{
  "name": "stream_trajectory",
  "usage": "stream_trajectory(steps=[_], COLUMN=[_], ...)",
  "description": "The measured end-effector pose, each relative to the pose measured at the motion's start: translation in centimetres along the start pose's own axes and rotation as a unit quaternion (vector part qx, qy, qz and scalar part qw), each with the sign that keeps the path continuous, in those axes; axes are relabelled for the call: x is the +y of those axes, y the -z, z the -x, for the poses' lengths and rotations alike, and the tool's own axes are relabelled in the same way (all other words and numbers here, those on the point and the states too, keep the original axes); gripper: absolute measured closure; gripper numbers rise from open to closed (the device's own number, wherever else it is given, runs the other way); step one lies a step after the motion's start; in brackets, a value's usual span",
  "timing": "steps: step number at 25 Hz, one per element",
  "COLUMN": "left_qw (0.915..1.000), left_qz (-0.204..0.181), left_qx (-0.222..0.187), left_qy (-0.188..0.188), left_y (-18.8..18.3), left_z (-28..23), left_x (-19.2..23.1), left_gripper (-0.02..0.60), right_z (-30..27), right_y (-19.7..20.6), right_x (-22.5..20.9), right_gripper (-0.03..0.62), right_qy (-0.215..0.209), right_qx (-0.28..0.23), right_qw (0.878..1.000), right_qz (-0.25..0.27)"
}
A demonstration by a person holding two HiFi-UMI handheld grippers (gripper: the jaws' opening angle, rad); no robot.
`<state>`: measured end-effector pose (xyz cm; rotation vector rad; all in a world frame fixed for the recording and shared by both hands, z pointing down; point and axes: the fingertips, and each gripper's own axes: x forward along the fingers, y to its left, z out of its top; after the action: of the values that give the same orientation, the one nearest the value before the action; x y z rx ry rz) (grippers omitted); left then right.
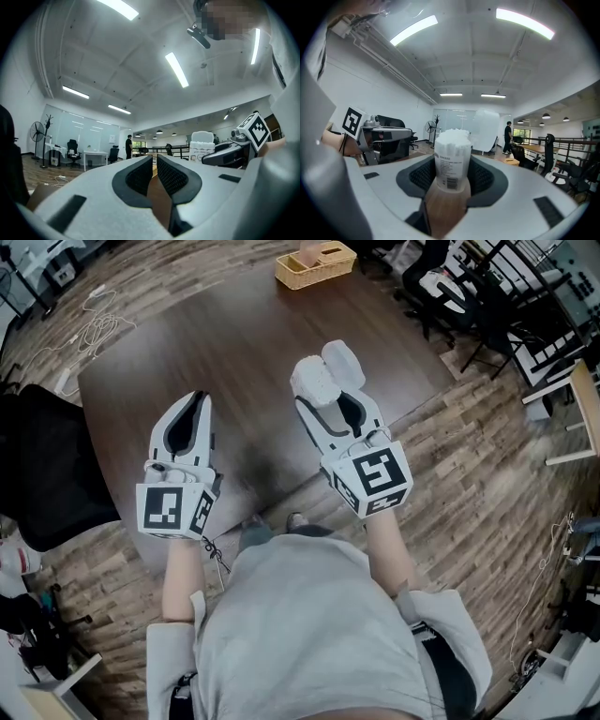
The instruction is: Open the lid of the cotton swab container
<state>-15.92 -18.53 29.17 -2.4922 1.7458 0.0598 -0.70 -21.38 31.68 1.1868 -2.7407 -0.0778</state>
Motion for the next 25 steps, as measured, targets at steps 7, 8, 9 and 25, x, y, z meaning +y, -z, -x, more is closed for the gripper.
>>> stream_trajectory(steps=[7, 8, 9, 25], left_qw=[0.9996, 0.9994, 0.9993, 0.9979], left_qz=[0.012, 0.013, 0.014, 0.020], left_qx=[0.009, 0.011, 0.012, -0.002], left_qy=[-0.025, -0.029, -0.033, -0.062], left_y=[1.2, 1.3, 1.5, 0.9], left_z=[1.4, 1.6, 1.8, 2.6], left_x=[-0.4, -0.5, -0.6, -1.9], left_gripper=[0.546, 0.546, 0.546, 0.546], right_z=[0.9, 1.0, 1.1, 3.2], right_y=[0.0, 0.0, 0.0, -0.3], right_x=[-0.8, -0.8, -0.9, -2.3], right_gripper=[0.402, 0.402, 0.402, 0.402], right_qy=[0.003, 0.003, 0.004, 0.009], right_qx=[-0.007, -0.008, -0.009, -0.030], right_qw=[1.000, 1.000, 1.000, 0.999], right_qz=[-0.006, -0.006, -0.007, -0.010])
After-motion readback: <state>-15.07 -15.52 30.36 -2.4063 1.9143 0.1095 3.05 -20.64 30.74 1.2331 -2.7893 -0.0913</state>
